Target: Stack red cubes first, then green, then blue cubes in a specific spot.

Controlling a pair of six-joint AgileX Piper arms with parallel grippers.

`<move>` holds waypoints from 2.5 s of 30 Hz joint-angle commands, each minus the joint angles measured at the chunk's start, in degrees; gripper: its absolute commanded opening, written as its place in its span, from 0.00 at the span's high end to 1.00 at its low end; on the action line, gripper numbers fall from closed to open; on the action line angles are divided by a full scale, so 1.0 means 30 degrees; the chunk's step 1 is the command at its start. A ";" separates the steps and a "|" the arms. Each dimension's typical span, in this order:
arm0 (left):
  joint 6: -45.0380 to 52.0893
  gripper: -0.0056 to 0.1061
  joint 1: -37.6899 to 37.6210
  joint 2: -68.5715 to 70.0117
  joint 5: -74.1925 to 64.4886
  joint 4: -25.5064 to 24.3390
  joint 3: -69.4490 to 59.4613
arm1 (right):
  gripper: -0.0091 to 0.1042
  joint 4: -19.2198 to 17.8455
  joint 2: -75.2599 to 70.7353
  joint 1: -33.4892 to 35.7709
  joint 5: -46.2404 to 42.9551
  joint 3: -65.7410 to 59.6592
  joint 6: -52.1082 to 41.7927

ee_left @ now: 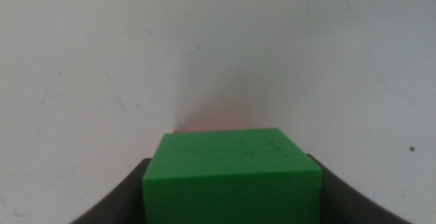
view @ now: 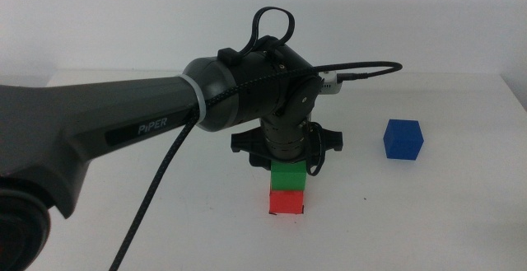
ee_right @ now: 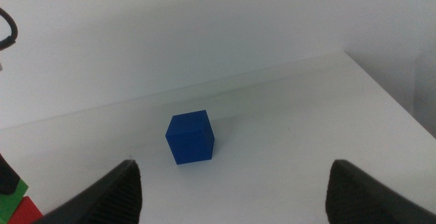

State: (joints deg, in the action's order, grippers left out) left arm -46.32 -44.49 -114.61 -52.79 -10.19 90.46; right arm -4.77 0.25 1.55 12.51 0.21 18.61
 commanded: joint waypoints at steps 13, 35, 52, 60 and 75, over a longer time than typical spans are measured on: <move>0.3871 0.11 0.0252 0.1838 -0.1771 0.0566 0.0559 | 0.10 -0.0183 -0.0082 -0.0146 -0.0187 -0.0071 -0.0170; 1.6921 0.11 0.5881 2.1872 -0.3847 0.8152 -0.3654 | 0.10 -0.0183 -0.0082 -0.0146 -0.0187 -0.0071 -0.0170; 1.6784 0.11 0.5881 2.1997 -0.5061 0.8598 -0.3654 | 0.10 -0.0470 0.1210 -0.0146 -0.1897 0.2418 0.0658; 1.6784 0.11 0.5881 2.2022 -0.3938 0.8596 -0.3654 | 0.10 0.0849 1.1962 -0.0064 0.8143 1.3144 -0.0093; 1.6955 0.11 0.5881 2.1986 -0.3938 0.8000 -0.3654 | 0.10 0.2820 2.5237 0.0940 1.0573 2.1950 -0.5639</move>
State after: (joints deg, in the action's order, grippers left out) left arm 4.53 -26.90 -48.59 -65.41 13.99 79.46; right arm 4.43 72.17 3.42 42.31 62.55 2.90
